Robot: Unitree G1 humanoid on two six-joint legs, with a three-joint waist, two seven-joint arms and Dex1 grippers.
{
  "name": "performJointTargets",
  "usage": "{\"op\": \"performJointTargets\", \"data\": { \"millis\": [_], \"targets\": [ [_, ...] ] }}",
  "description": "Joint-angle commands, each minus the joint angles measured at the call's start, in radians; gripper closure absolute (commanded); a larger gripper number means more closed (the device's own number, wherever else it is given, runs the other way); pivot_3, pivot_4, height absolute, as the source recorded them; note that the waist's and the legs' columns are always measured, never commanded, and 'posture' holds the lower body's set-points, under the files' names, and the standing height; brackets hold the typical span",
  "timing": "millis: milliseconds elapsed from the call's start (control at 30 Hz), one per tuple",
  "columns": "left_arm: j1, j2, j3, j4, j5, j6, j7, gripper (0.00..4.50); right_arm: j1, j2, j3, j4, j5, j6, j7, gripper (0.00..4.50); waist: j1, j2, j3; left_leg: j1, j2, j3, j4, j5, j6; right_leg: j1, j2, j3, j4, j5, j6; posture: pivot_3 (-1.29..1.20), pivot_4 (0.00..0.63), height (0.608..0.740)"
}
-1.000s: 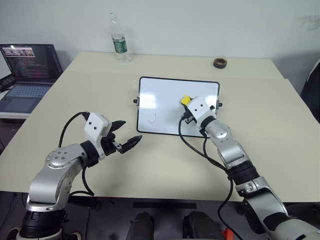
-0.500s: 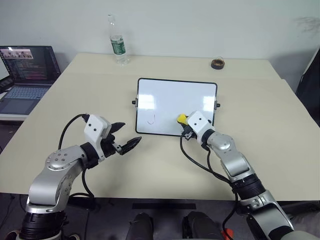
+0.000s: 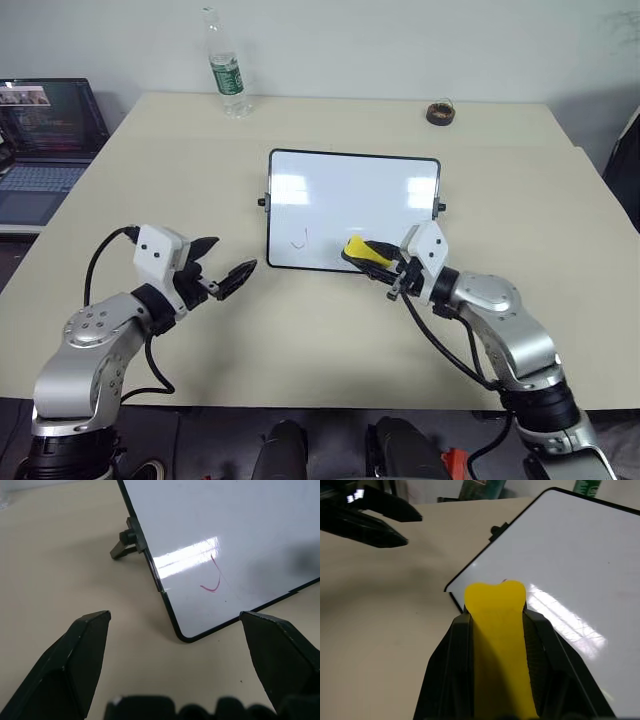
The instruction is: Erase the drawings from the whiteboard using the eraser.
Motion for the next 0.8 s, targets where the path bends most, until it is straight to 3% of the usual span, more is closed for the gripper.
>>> {"op": "performJointTargets", "data": {
  "millis": [33, 433, 800],
  "targets": [
    [0.007, 0.007, 0.050, -0.007, -0.018, -0.015, 0.009, 0.00, 0.015, -0.022, -0.037, -0.087, 0.081, 0.038, 0.029, 3.50, 0.000, 0.000, 0.000, 0.000, 0.000, 0.000, 0.000, 0.000, 0.000, 0.000, 0.000, 0.000, 0.000, 0.000, 0.000, 0.00, 0.150, 0.740],
    [0.082, -0.001, 0.057, -0.076, -0.012, -0.018, 0.036, 0.00, -0.018, -0.045, -0.005, -0.028, 0.082, 0.014, 0.043, 3.50, -0.001, 0.000, 0.000, 0.001, -0.001, 0.000, 0.000, 0.000, 0.000, 0.001, 0.000, 0.000, 0.000, 0.000, 0.000, 0.00, 0.150, 0.740],
    [0.127, 0.045, 0.027, -0.064, 0.030, -0.063, -0.010, 0.00, -0.271, 0.065, 0.190, 0.315, -0.205, -0.254, -0.034, 3.50, -0.002, 0.000, 0.000, 0.002, -0.001, 0.001, 0.001, 0.000, 0.000, 0.001, 0.001, 0.000, 0.002, 0.000, 0.000, 0.00, 0.150, 0.740]
  ]
}}
